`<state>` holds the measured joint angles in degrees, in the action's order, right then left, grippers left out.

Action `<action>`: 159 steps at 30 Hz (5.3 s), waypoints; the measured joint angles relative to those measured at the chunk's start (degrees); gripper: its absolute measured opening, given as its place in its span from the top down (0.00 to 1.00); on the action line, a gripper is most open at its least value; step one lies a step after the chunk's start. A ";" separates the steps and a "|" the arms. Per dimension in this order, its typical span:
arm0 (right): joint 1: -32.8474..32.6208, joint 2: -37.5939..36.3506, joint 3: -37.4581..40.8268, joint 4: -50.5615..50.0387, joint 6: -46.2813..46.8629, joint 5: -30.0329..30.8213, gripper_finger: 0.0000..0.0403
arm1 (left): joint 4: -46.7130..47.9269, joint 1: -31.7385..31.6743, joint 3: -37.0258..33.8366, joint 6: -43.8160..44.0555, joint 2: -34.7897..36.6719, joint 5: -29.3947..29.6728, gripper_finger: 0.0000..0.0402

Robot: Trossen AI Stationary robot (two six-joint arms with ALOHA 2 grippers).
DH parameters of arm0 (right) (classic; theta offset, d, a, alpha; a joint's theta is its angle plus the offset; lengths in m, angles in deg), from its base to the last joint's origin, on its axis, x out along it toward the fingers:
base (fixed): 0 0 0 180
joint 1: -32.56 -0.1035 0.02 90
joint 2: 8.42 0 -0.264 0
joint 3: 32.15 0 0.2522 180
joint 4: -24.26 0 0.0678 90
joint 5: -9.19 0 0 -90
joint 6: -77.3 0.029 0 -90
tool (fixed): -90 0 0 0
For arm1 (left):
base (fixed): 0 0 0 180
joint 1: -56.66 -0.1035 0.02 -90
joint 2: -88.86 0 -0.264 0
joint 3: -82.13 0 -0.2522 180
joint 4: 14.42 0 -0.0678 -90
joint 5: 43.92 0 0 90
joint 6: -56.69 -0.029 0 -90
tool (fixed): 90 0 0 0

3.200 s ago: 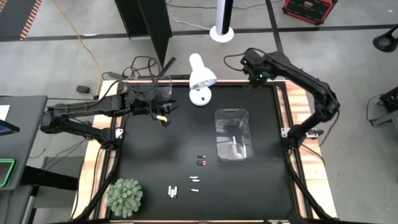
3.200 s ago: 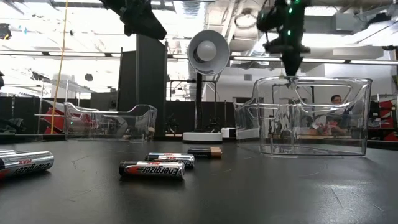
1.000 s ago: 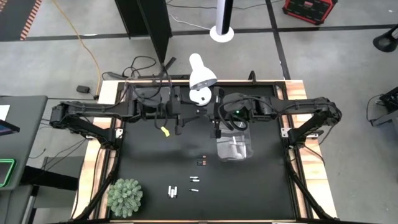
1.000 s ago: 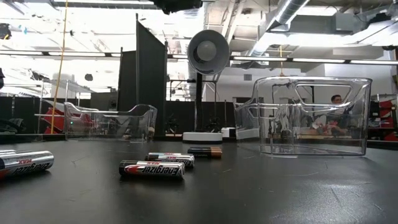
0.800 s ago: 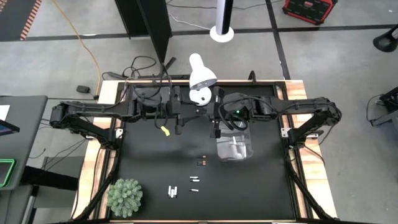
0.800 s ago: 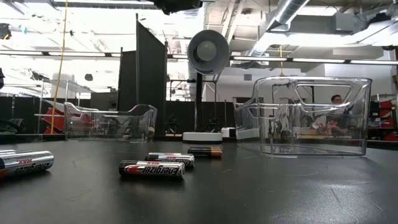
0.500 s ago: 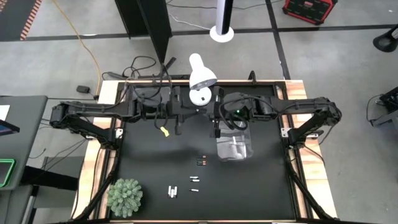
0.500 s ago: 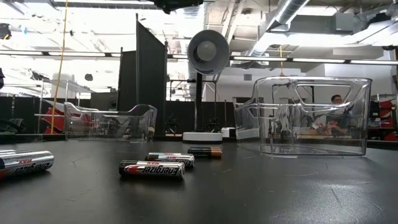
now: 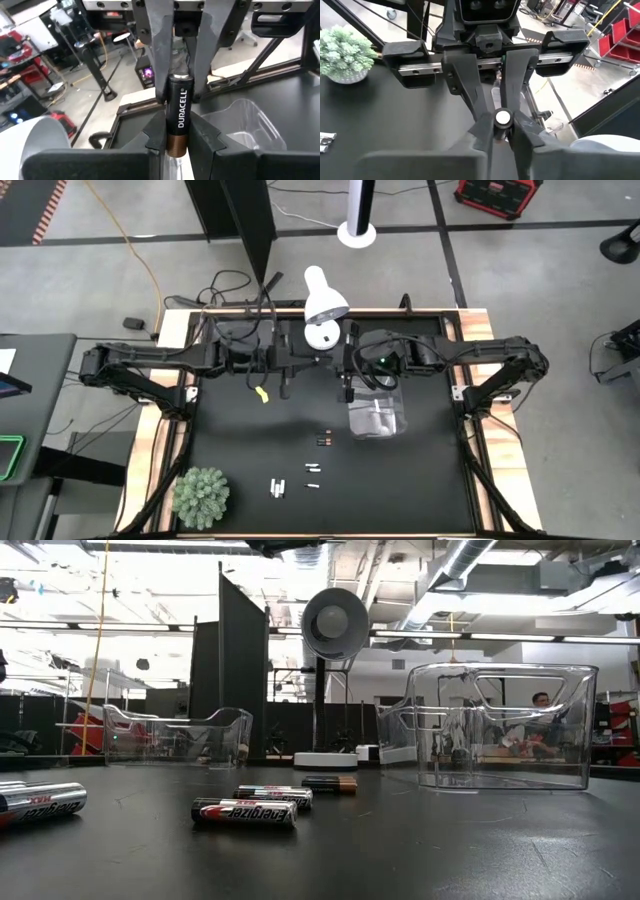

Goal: Sort batteries
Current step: Put the black battery into the top transparent bin

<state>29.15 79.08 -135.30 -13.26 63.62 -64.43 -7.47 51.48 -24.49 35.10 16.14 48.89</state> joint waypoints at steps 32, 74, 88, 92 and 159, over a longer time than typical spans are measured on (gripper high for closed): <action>-10.15 -0.19 0.00 -5.98 2.71 9.78 0.45 | 41.17 -26.15 -0.07 33.46 2.29 15.17 0.89; -25.82 -0.17 0.00 -17.47 12.76 30.45 0.45 | 33.69 -37.58 -0.07 37.60 -16.80 -1.04 0.69; -25.80 -0.17 0.00 -22.00 15.34 29.46 0.45 | 34.03 -27.77 -0.04 25.27 -1.22 -0.70 0.66; -25.14 -0.03 0.00 -22.96 18.00 25.88 0.45 | 36.53 -19.82 -0.04 24.00 2.06 -0.82 0.66; -15.01 23.24 -0.02 -9.34 24.55 -3.29 0.45 | 35.49 34.07 -8.24 47.23 0.91 28.99 0.67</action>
<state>14.14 102.32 -135.32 -22.60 88.17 -67.73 28.02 85.55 -32.73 82.34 17.06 77.88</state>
